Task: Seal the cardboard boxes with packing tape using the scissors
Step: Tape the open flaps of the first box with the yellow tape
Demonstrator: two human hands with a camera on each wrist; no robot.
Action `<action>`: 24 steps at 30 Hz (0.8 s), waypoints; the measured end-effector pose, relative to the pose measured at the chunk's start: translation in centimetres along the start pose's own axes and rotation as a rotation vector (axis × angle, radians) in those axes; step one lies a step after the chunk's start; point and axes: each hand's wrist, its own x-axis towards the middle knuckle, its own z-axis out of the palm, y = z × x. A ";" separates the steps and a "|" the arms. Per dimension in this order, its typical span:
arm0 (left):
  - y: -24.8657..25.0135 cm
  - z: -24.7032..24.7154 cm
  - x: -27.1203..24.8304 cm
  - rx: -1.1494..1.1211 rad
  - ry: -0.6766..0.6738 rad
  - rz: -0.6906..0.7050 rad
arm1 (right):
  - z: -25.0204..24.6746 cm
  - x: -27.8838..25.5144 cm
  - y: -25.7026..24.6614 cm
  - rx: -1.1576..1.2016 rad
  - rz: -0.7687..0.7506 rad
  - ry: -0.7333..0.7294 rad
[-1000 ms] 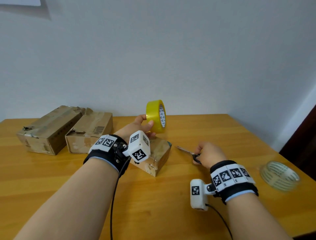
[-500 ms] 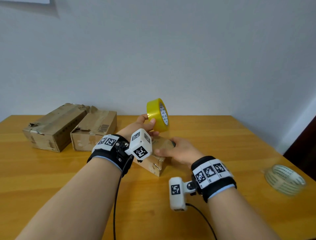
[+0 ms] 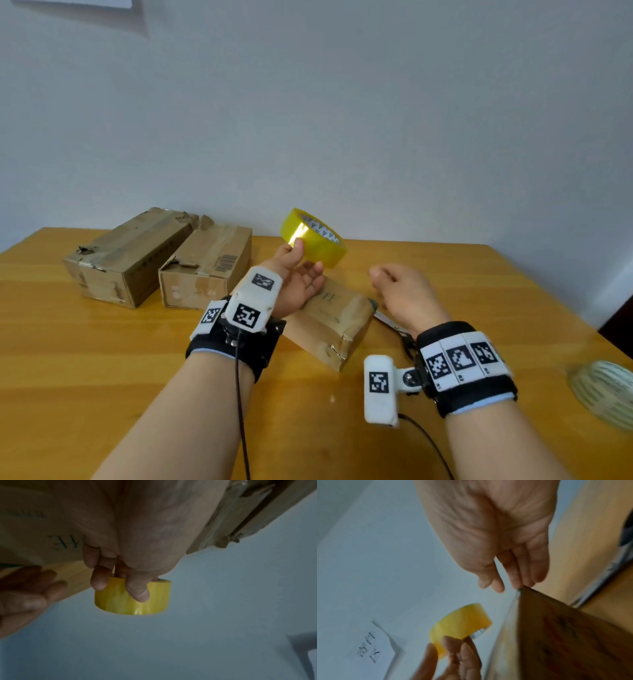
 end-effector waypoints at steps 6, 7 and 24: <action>-0.6 -1.8 0.4 -0.163 -0.071 0.061 | 1.3 0.4 -3.5 0.345 -0.122 0.005; -0.8 -1.9 0.4 -0.152 -0.099 0.091 | 1.9 0.5 -3.8 0.410 -0.113 -0.016; 1.4 -0.1 -0.2 0.038 -0.212 0.112 | 0.8 2.8 -2.8 0.283 -0.404 -0.133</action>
